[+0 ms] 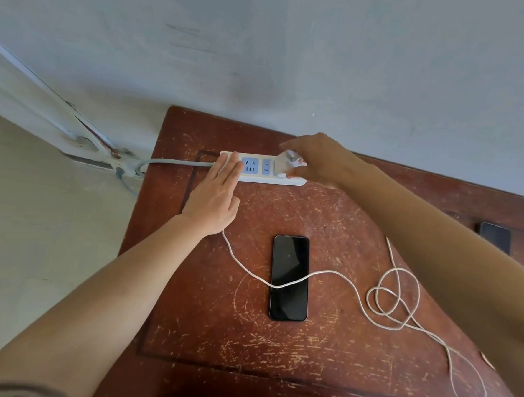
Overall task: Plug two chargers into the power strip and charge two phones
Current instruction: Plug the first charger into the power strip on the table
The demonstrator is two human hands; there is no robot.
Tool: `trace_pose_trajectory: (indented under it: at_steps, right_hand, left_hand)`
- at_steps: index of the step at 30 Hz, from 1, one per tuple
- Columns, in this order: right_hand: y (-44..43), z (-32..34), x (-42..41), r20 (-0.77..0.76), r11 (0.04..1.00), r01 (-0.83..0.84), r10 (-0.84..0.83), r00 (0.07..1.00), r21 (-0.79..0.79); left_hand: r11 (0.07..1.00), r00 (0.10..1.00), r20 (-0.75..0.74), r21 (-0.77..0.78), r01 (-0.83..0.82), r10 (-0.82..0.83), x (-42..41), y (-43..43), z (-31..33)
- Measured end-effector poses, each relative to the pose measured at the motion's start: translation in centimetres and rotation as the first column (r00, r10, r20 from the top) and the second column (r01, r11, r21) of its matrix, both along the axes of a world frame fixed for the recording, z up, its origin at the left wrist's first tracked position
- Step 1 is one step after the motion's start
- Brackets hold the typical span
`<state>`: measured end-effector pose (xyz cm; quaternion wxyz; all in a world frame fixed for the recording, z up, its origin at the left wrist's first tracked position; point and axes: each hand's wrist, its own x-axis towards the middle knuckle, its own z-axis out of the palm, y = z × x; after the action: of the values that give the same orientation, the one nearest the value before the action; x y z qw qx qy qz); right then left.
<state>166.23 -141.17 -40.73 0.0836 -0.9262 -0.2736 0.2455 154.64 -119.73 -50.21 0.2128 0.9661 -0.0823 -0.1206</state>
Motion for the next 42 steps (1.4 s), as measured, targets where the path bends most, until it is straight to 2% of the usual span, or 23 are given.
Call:
trace_pose_trajectory:
  at_steps: [3,6,13,20,27,32,34,36,37,39,40,42]
  right_hand:
    - [0.9,-0.3,-0.3,-0.008,1.0,-0.017,0.017,1.0,0.024]
    - [1.7,-0.3,-0.2,0.004,0.998,-0.066,0.066,0.998,-0.006]
    - [1.1,-0.4,-0.2,0.028,0.996,-0.061,0.063,0.998,-0.065]
    - [2.2,-1.3,-0.5,0.071,0.966,-0.208,0.221,0.973,-0.156]
    - [1.6,-3.3,-1.5,0.161,0.969,-0.189,0.214,0.963,-0.16]
    - [2.3,-3.0,-1.1,0.166,0.975,-0.157,0.183,0.969,-0.157]
    - [2.3,-3.1,-1.9,0.233,0.973,-0.138,0.18,0.956,-0.186]
    - [2.0,-3.0,-3.8,0.408,0.968,-0.111,0.198,0.891,-0.227]
    - [1.9,-3.0,-5.3,0.49,0.98,-0.074,0.156,0.858,-0.182]
    - [2.1,-3.4,-9.0,0.584,0.999,0.018,-0.041,0.811,0.046]
    - [2.4,-3.7,-11.0,0.578,0.984,0.076,-0.158,0.801,0.164]
    - [3.1,-4.7,-14.8,0.449,0.933,0.202,-0.323,0.833,0.297]
  left_hand:
    - [0.999,1.0,0.008,-0.043,0.004,-0.003,-0.1,0.6,0.0]
    - [0.998,1.0,0.007,-0.063,-0.005,0.006,-0.1,0.6,0.0]
    - [0.995,0.999,0.008,-0.093,-0.035,0.036,0.2,0.5,-0.3]
    - [0.996,1.0,0.006,-0.093,-0.015,0.016,0.3,0.7,-0.2]
    - [0.997,1.0,-0.019,-0.081,-0.016,0.014,0.5,0.7,-0.2]
    - [0.998,0.997,-0.055,-0.015,0.053,-0.054,1.2,1.4,0.3]
    - [0.996,0.994,-0.078,0.01,0.084,-0.083,1.6,1.7,0.8]
    - [0.996,0.992,-0.093,0.009,0.083,-0.082,1.6,1.6,1.4]
    - [0.998,0.994,-0.087,0.002,0.06,-0.06,1.2,1.6,1.6]
    - [1.0,0.999,-0.034,0.0,-0.021,0.021,-0.4,1.8,1.7]
    - [0.998,0.998,0.002,0.014,-0.065,0.065,-1.8,2.0,1.6]
    - [0.988,0.989,0.054,0.062,-0.144,0.14,-5.4,2.7,1.2]
